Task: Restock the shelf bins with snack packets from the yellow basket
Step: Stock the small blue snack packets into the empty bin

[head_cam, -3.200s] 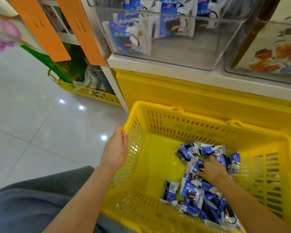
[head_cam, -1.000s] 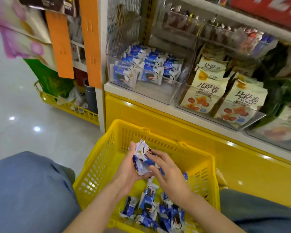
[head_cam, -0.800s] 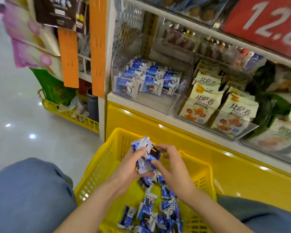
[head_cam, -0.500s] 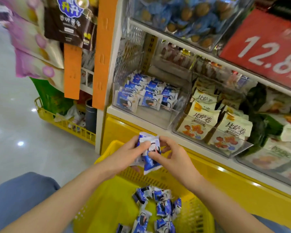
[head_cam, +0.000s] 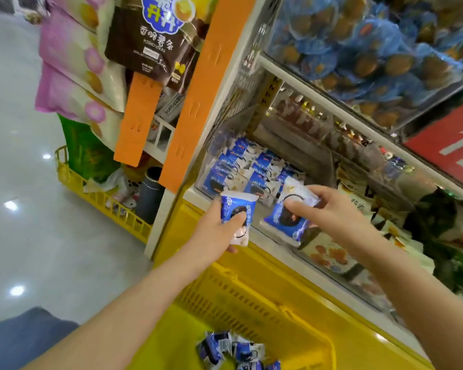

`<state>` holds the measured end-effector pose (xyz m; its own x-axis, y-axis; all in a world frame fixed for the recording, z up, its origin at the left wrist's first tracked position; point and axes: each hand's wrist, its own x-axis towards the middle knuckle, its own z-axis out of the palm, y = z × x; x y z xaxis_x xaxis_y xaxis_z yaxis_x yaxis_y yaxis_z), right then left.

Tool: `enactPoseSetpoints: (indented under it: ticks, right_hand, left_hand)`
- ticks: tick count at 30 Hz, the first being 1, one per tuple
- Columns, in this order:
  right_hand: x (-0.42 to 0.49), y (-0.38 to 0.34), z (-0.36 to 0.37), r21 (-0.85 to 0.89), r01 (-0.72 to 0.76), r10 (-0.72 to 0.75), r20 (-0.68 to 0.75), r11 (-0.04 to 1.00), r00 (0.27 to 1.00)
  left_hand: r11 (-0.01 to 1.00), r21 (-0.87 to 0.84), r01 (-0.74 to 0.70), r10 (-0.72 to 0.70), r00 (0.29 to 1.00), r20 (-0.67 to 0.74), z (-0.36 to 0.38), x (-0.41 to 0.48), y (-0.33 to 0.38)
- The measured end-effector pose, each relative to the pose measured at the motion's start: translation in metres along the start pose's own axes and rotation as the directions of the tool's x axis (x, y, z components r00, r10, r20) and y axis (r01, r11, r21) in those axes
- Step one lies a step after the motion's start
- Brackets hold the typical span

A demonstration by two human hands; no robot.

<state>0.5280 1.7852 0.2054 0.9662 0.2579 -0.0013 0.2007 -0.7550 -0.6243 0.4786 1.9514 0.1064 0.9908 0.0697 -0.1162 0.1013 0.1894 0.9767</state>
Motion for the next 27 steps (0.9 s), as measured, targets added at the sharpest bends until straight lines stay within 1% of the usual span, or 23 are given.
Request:
enactPoseSetpoints:
  ticks: [2, 3, 4, 6, 8, 10, 11, 14, 16, 20, 25, 27]
  right_hand:
    - [0.022, -0.003, -0.013, 0.111, -0.013, 0.031, -0.156, 0.994, 0.987]
    - [0.033, -0.002, -0.016, 0.145, -0.014, 0.044, -0.208, 0.989, 0.977]
    - [0.045, 0.000, -0.017, 0.147, -0.022, 0.057, -0.243, 0.989, 0.968]
    - [0.067, 0.007, -0.015, 0.076, -0.083, 0.101, -0.275, 0.994, 0.956]
    - [0.085, 0.016, -0.007, -0.043, -0.141, 0.125, -0.262, 0.989, 0.957]
    - [0.099, 0.023, 0.003, -0.157, -0.141, 0.106, -0.210, 0.978, 0.972]
    - [0.105, 0.027, 0.008, -0.186, -0.137, 0.106, -0.165, 0.973, 0.980]
    - [0.119, 0.042, 0.020, -0.182, -0.116, 0.120, 0.012, 0.976, 0.993]
    - [0.127, 0.049, 0.026, -0.219, -0.096, 0.116, 0.080, 0.971, 0.990]
    - [0.143, 0.056, 0.039, -0.333, -0.035, 0.064, 0.077, 0.942, 0.995]
    - [0.146, 0.060, 0.045, -0.339, -0.040, 0.073, 0.084, 0.940, 0.994]
    - [0.140, 0.054, 0.044, -0.310, -0.036, 0.053, 0.044, 0.950, 0.998]
  left_hand:
    - [1.000, -0.014, -0.002, 0.001, 0.998, -0.060, -0.004, 0.006, 0.003]
    - [1.000, -0.019, -0.004, 0.002, 0.997, -0.079, -0.006, 0.008, 0.003]
    - [1.000, -0.023, -0.001, -0.001, 0.996, -0.093, -0.007, 0.010, 0.004]
    - [0.999, -0.037, 0.013, -0.017, 0.994, -0.104, -0.008, 0.013, 0.005]
    - [0.998, -0.049, 0.025, -0.031, 0.993, -0.112, -0.010, 0.016, 0.006]
    - [0.998, -0.051, 0.030, -0.036, 0.992, -0.119, -0.011, 0.018, 0.007]
    - [0.998, -0.051, 0.033, -0.039, 0.992, -0.123, -0.012, 0.018, 0.008]
    - [0.998, -0.053, 0.042, -0.049, 0.991, -0.128, -0.013, 0.020, 0.009]
    - [0.998, -0.053, 0.043, -0.049, 0.991, -0.124, -0.013, 0.021, 0.009]
    - [0.997, -0.068, 0.042, -0.050, 0.992, -0.116, -0.014, 0.024, 0.011]
    - [0.994, -0.101, 0.041, -0.051, 0.993, -0.106, -0.015, 0.027, 0.014]
    - [0.988, -0.143, 0.052, -0.065, 0.994, -0.088, -0.016, 0.027, 0.015]
